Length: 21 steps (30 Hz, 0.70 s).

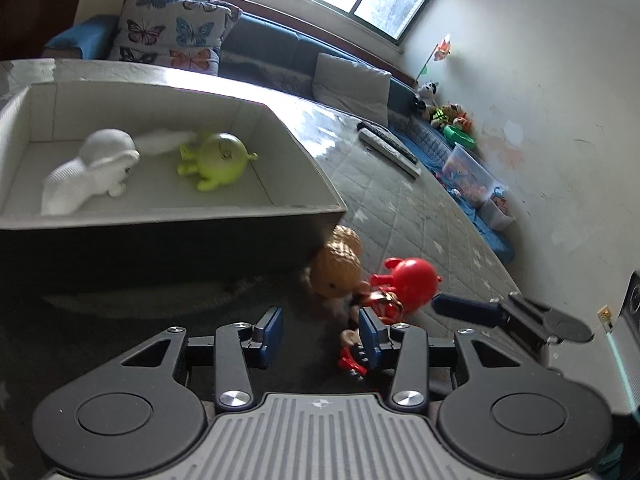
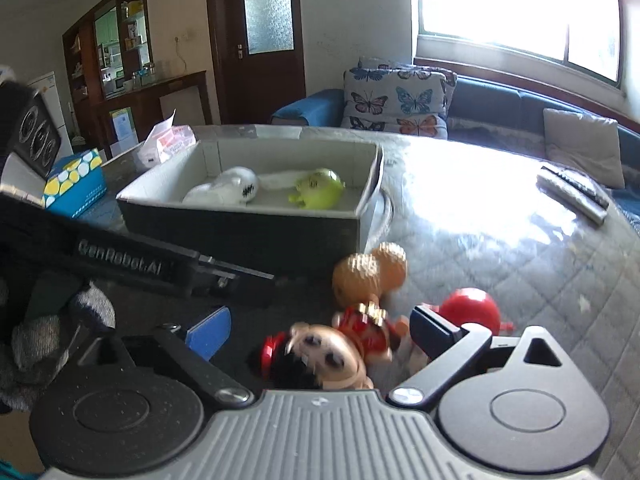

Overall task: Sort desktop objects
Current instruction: 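Move the left tool toward the red-haired doll figure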

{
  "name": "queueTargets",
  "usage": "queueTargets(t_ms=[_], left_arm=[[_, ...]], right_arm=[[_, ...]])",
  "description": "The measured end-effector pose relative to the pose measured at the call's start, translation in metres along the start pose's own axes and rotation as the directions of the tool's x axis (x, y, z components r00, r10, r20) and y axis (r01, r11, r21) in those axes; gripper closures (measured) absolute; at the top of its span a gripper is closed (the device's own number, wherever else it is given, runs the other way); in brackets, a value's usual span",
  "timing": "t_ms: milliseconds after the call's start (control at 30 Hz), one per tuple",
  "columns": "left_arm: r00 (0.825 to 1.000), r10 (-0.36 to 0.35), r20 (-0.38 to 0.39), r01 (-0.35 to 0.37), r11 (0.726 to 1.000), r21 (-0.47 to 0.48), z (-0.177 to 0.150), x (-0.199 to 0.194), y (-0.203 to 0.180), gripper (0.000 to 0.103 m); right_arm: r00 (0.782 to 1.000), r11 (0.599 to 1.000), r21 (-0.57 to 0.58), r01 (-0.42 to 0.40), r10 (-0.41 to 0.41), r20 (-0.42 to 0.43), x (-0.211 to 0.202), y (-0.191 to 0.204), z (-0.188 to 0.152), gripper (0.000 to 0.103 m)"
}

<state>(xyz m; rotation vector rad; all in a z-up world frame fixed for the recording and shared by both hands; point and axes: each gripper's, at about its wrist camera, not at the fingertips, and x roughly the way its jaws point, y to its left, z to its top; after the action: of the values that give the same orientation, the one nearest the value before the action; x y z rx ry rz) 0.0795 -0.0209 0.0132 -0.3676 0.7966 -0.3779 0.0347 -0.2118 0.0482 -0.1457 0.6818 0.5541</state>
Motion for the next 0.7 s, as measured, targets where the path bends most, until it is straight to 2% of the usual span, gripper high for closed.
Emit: queueTargets(t_ms=[167, 700], left_arm=[[0.999, -0.016, -0.029, 0.016, 1.0, 0.006, -0.004, 0.007, -0.006, 0.059], [0.998, -0.023, -0.052, 0.022, 1.0, -0.023, -0.005, 0.014, -0.006, 0.059]], right_arm=[[1.0, 1.0, -0.017, -0.002, 0.002, -0.014, 0.003, 0.002, -0.015, 0.0], [0.997, 1.0, 0.007, -0.027, 0.028, -0.068, 0.02, -0.004, -0.036, 0.0]])
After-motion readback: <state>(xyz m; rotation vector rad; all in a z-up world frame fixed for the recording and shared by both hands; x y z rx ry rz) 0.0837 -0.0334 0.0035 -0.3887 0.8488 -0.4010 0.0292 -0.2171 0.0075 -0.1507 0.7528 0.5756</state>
